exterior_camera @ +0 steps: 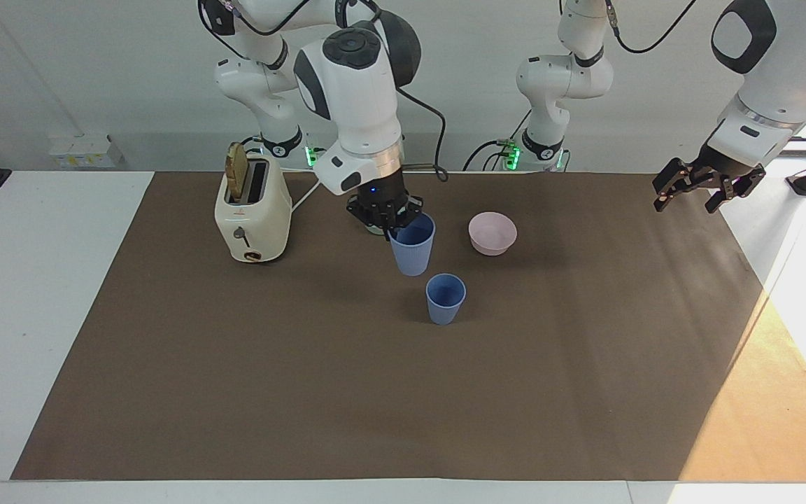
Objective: Stack blue cups with both arms
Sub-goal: 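Carry the held cup with the right gripper over the center cup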
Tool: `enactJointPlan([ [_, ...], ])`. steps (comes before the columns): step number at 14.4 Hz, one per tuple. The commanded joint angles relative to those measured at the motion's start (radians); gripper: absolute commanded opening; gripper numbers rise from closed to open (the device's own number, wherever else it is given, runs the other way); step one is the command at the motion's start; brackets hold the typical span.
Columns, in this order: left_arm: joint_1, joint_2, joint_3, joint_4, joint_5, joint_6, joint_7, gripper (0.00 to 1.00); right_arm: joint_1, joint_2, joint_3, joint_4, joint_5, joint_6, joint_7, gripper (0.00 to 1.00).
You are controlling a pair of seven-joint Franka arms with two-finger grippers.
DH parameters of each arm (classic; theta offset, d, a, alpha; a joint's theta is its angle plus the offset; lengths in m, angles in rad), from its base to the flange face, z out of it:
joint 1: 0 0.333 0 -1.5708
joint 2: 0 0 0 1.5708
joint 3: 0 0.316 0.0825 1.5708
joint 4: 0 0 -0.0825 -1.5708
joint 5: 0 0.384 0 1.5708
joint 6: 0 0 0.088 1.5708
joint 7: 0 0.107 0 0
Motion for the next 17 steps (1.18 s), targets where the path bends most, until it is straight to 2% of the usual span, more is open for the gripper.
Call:
enactJointPlan([
  [1,0.014,-0.019,-0.008,-0.016,0.012,0.002,0.006,1.0,0.02,0.066,0.002,0.038,-0.016,0.034,0.022,0.0],
  [4,0.014,-0.019,-0.008,-0.016,0.012,0.002,0.012,1.0,0.028,0.087,0.002,0.027,-0.024,0.069,0.034,0.0],
  [15,0.005,-0.018,-0.009,-0.013,0.012,0.002,0.006,1.0,0.02,0.089,0.002,-0.045,-0.066,0.143,0.034,0.0],
  [16,0.005,-0.018,-0.009,-0.014,0.01,0.0,0.005,1.0,0.018,0.089,0.002,-0.057,-0.063,0.153,0.034,0.08],
  [17,0.003,-0.018,-0.009,-0.013,0.01,-0.003,0.005,1.0,0.017,0.089,0.002,-0.057,-0.059,0.155,0.034,0.56],
])
